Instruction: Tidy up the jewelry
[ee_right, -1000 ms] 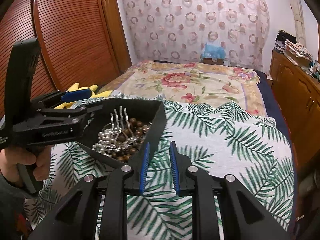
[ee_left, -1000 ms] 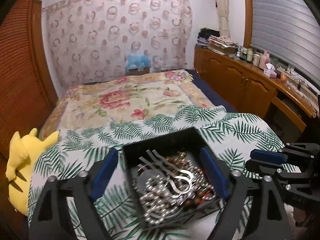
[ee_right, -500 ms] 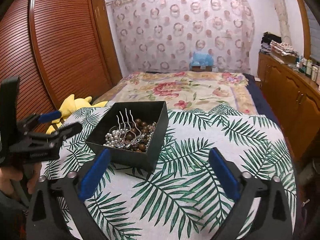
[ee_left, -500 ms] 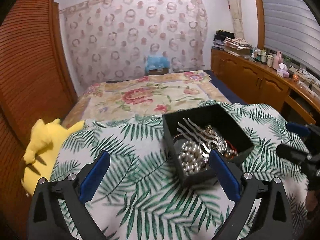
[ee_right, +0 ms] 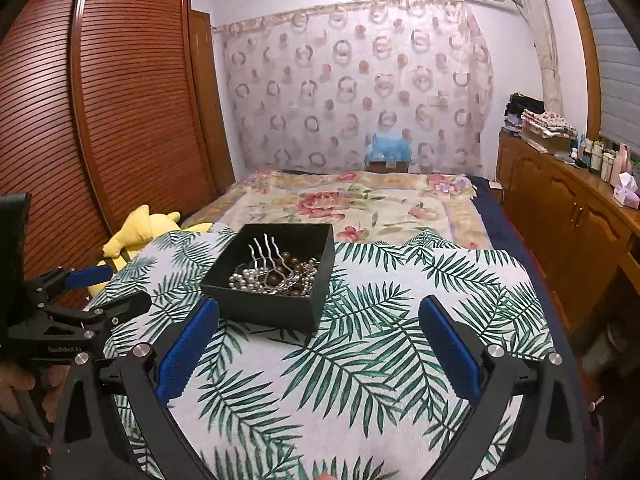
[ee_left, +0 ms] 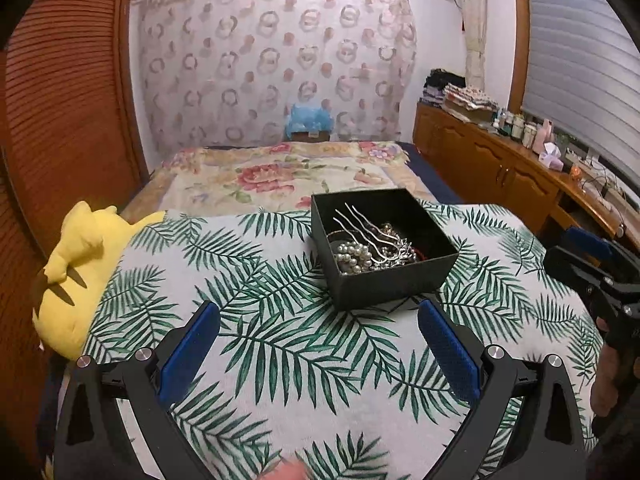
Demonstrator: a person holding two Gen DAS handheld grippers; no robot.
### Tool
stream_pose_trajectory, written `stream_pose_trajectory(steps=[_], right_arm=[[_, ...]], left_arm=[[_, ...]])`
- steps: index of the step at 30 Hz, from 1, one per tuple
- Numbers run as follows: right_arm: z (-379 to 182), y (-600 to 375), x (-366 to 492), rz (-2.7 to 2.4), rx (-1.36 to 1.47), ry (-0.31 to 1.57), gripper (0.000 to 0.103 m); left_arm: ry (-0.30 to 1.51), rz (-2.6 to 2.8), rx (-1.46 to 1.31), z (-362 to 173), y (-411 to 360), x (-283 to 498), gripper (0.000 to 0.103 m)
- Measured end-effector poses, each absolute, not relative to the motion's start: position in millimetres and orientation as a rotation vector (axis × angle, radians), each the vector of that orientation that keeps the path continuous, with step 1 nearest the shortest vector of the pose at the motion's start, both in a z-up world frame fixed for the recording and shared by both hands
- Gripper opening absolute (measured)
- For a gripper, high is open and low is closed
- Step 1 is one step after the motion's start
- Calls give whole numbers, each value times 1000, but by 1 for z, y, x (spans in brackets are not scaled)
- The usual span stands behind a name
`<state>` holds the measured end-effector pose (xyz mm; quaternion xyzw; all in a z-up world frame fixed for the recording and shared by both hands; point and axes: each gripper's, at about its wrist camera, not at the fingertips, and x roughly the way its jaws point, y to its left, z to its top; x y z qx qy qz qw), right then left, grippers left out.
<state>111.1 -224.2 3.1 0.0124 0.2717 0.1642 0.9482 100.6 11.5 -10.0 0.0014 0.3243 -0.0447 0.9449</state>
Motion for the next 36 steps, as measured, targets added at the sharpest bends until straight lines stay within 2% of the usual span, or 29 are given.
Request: stream_pose_trajectory(steps=[18, 36], right_arm=[[22, -223, 56, 301, 39, 468, 101], [18, -221, 53, 295, 51, 472, 101]], left_arm=[[558, -40, 8, 16, 20, 46, 96], [557, -49, 11, 16, 16, 38, 96]])
